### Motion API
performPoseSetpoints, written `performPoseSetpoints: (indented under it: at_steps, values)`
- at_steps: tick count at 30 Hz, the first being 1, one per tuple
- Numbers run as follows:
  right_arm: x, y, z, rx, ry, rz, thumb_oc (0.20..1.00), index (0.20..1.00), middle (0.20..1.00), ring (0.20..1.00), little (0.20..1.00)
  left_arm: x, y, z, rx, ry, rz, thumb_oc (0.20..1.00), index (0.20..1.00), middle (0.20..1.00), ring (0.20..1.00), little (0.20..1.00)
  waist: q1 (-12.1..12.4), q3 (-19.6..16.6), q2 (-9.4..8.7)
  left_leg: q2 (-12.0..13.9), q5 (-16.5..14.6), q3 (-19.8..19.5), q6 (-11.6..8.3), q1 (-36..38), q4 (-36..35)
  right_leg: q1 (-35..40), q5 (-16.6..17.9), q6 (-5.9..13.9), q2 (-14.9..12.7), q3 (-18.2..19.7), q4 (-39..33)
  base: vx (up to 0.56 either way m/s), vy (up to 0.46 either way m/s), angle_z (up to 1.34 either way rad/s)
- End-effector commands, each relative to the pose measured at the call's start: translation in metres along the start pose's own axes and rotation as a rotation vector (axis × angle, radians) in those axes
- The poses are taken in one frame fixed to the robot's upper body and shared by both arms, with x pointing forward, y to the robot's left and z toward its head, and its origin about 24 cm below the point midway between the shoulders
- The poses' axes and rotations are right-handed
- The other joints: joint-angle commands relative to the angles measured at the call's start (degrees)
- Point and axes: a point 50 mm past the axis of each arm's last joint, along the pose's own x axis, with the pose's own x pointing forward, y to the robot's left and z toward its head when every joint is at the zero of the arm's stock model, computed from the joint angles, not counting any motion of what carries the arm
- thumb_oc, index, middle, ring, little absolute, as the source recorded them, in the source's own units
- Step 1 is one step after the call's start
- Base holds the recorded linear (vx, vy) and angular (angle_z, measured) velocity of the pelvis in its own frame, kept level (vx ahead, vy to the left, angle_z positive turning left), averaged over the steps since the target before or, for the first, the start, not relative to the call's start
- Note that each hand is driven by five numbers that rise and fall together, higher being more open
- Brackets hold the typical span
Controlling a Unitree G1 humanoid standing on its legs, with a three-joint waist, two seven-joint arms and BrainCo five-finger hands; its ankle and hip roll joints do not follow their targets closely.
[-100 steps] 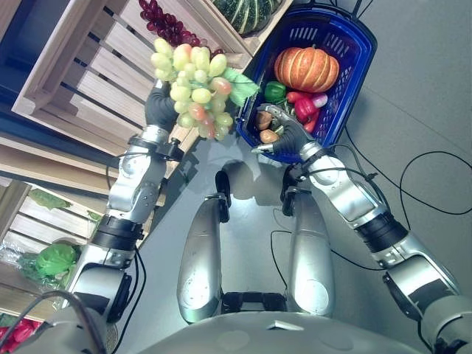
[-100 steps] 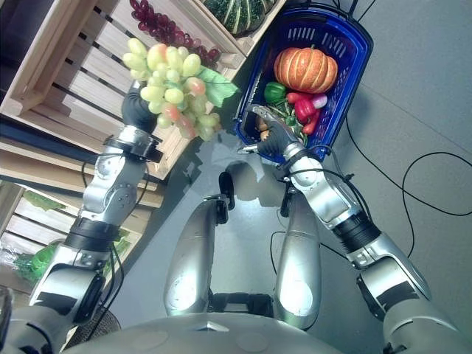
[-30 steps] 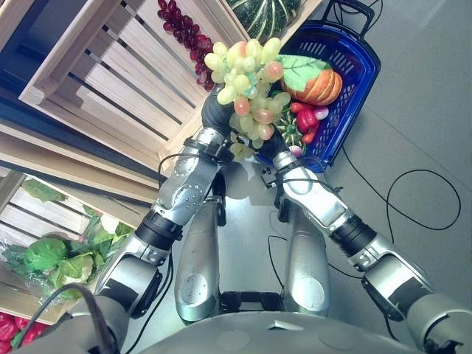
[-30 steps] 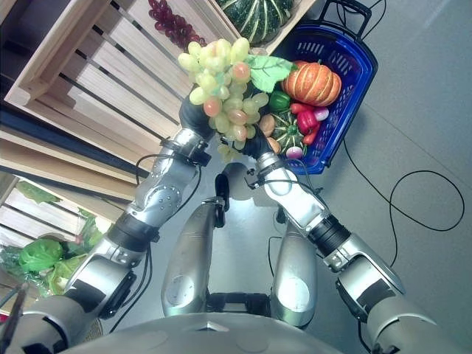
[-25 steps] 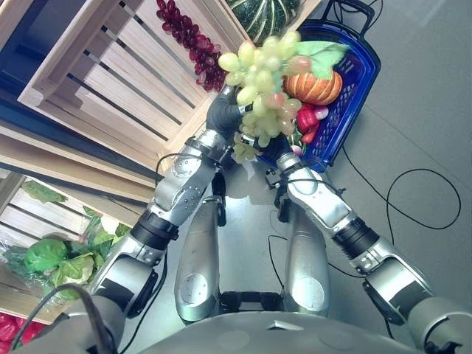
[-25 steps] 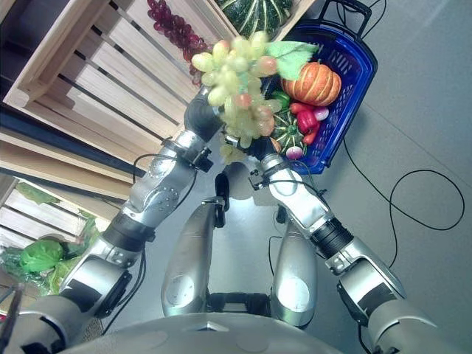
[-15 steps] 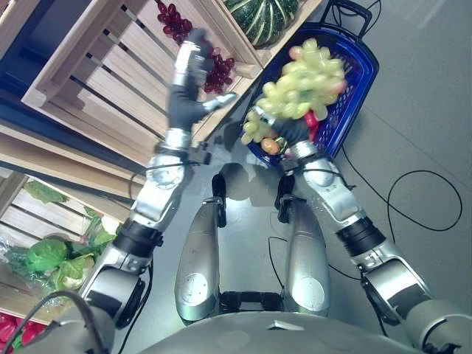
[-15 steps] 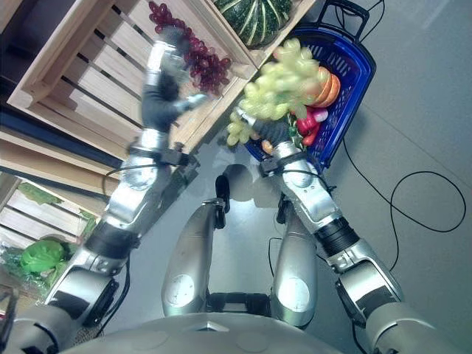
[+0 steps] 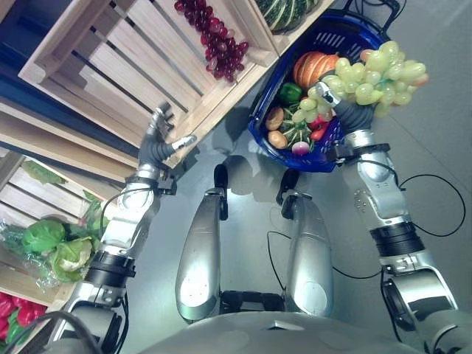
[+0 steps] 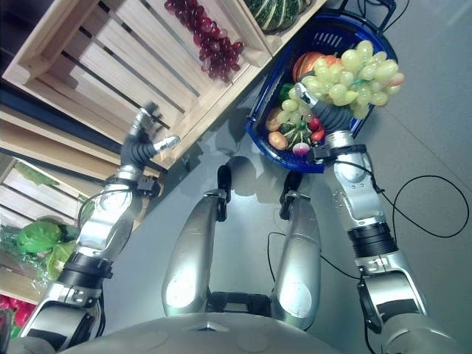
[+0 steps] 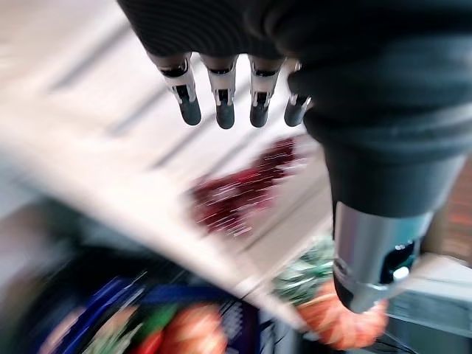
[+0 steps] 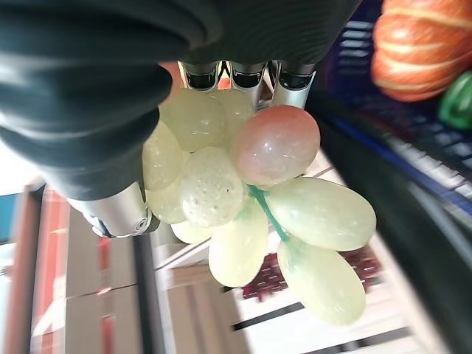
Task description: Pick up fruits and vegetables into the basket
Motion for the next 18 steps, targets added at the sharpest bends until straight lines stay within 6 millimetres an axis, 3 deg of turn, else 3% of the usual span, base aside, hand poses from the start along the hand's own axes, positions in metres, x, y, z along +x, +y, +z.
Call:
performPoseSetpoints:
  at_steps: [1,7,12,18]
  values:
    - [0.011,-0.035,0.013,0.055,0.017,-0.051,0.200,0.200,0.200,0.200,0.200,-0.020,-0.011,-0.034,-0.210,0.185,-0.196,1.000,1.000,1.000,1.000,1.000,1.3,-3.0,2.94,-1.0,-3.8,5.0,3.15,-1.7,-0.9,-1.5,-5.6,1.98,1.6,-2.0,4.8,-0.04,-0.012,0.08]
    - [0.022,-0.084,-0.013,0.138,0.275,-0.150,0.200,0.200,0.200,0.200,0.200,-0.034,-0.020,-0.069,-0.238,0.313,-0.312,1.000,1.000,1.000,1.000,1.000,3.0,-3.0,5.66,-1.0,-2.3,4.6,3.16,-7.2,-1.3,-8.4,-6.5,1.11,0.8,-2.6,8.3,-0.03,-0.005,0.14]
    - [0.018,-0.100,-0.030,0.197,0.424,-0.196,0.200,0.200,0.200,0.200,0.200,-0.033,-0.027,-0.069,-0.229,0.298,-0.379,1.000,1.000,1.000,1.000,1.000,4.2,-3.0,7.57,-1.4,-1.0,3.7,3.42,-11.3,-1.7,-13.1,-6.9,0.62,0.6,-2.5,10.1,-0.01,-0.026,0.07]
    - [0.006,-0.105,-0.056,0.361,0.553,-0.249,0.200,0.200,0.200,0.200,0.200,-0.028,-0.041,-0.061,-0.277,0.257,-0.477,1.000,1.000,1.000,1.000,1.000,5.1,-3.0,8.96,-1.8,-0.5,2.3,3.96,-15.9,-0.7,-18.3,-7.4,0.21,0.4,-1.9,13.1,0.00,-0.063,0.07]
